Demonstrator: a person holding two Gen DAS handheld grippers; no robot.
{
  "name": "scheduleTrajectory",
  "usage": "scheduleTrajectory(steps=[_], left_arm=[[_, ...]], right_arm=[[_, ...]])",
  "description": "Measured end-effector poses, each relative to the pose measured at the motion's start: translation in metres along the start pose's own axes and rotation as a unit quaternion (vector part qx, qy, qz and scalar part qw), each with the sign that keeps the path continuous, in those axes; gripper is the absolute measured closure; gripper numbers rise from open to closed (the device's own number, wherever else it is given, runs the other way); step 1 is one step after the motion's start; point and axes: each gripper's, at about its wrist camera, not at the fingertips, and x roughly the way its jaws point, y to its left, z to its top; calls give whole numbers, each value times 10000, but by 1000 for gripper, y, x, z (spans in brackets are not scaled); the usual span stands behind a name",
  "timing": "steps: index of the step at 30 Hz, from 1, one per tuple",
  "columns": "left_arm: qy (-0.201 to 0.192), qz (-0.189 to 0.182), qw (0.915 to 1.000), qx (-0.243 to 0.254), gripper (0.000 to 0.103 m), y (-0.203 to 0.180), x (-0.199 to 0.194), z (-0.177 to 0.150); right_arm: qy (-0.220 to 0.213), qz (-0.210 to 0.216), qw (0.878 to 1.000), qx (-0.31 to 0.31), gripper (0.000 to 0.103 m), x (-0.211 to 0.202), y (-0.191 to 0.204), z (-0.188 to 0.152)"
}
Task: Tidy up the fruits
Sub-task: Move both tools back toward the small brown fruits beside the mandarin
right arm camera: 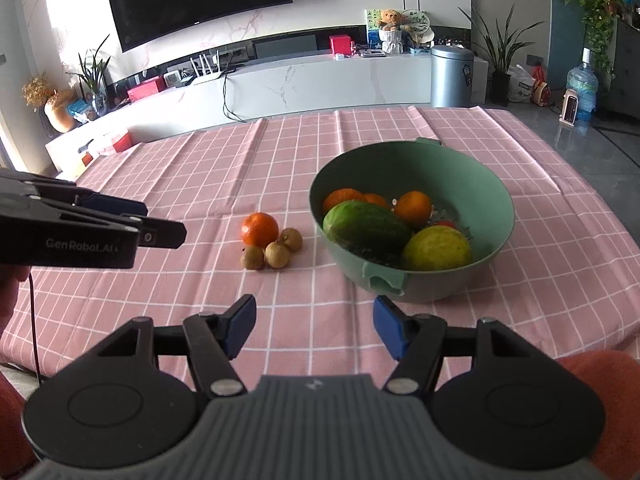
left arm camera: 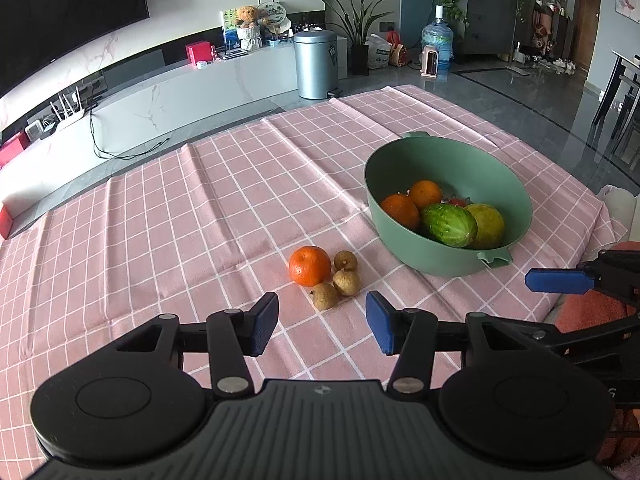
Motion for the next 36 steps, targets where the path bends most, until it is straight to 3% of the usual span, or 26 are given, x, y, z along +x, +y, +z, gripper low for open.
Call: scheduleTrajectory(steps=[6, 19, 25, 30, 36], left_arm=[[-74, -185, 9998, 2, 43, 5, 9, -8], [-130, -405, 9984, -379, 43, 21, 36, -13], [123, -490, 9976, -464, 44, 26, 58, -11], [318, -643, 9960, -535, 49, 27, 77, -10], [486, -550, 9968, -323, 57, 22, 97, -9]], right_arm=[[91, -24, 9999, 67, 42, 17, 7, -6], [17, -102, 9995, 311, 66, 49, 15, -5], [-10, -133, 9990, 422, 72, 65, 16, 1], [33, -150, 9988, 465, 75, 76, 15, 2], [148, -130, 9984, 523, 79, 85, 12, 0]])
